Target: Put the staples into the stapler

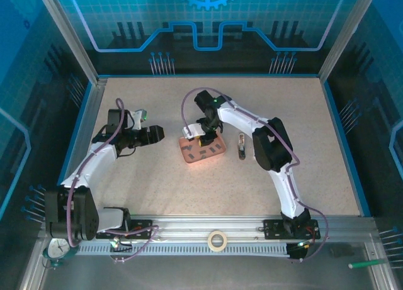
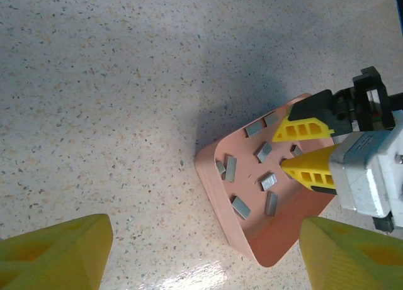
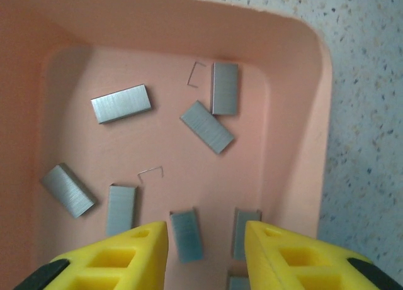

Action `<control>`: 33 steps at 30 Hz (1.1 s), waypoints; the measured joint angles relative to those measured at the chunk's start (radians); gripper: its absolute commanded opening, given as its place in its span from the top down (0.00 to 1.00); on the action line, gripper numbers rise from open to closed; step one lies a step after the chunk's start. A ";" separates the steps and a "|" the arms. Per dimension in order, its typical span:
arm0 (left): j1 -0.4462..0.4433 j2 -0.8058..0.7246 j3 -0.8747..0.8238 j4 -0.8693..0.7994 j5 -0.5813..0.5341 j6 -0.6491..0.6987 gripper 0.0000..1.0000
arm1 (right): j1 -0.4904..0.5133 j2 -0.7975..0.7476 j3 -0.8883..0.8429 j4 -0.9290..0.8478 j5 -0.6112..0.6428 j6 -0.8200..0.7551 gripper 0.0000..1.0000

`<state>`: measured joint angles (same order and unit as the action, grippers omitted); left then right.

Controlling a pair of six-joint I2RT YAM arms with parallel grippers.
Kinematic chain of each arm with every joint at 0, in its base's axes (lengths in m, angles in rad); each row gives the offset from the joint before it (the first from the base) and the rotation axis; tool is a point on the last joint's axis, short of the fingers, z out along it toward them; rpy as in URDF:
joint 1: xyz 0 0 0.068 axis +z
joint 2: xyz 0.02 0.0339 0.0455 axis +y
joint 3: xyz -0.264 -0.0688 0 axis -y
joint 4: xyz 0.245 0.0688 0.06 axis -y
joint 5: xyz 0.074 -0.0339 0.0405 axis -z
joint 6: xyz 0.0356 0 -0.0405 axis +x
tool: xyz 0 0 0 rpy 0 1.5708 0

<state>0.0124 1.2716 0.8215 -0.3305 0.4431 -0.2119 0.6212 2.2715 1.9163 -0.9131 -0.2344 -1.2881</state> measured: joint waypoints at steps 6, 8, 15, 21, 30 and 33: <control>0.004 0.006 0.000 0.000 0.000 0.000 0.21 | 0.002 0.062 0.089 -0.042 0.014 -0.068 0.66; 0.005 0.007 0.000 0.000 0.000 0.000 0.21 | 0.002 0.084 0.120 -0.062 0.017 -0.081 0.67; 0.005 0.008 0.000 0.000 0.000 0.000 0.21 | 0.002 0.095 0.135 -0.111 0.026 -0.105 0.72; 0.005 0.014 0.000 0.000 0.000 0.000 0.21 | 0.002 0.094 0.119 -0.117 0.037 -0.109 0.72; 0.005 0.019 0.000 0.001 0.000 0.000 0.21 | 0.011 0.068 0.028 -0.062 0.080 -0.126 0.71; 0.005 0.019 0.000 0.001 0.000 0.000 0.21 | 0.019 0.065 0.028 -0.046 0.098 -0.127 0.71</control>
<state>0.0170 1.2903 0.8215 -0.3298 0.4431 -0.2119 0.6407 2.3363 1.9446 -0.9592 -0.1360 -1.4155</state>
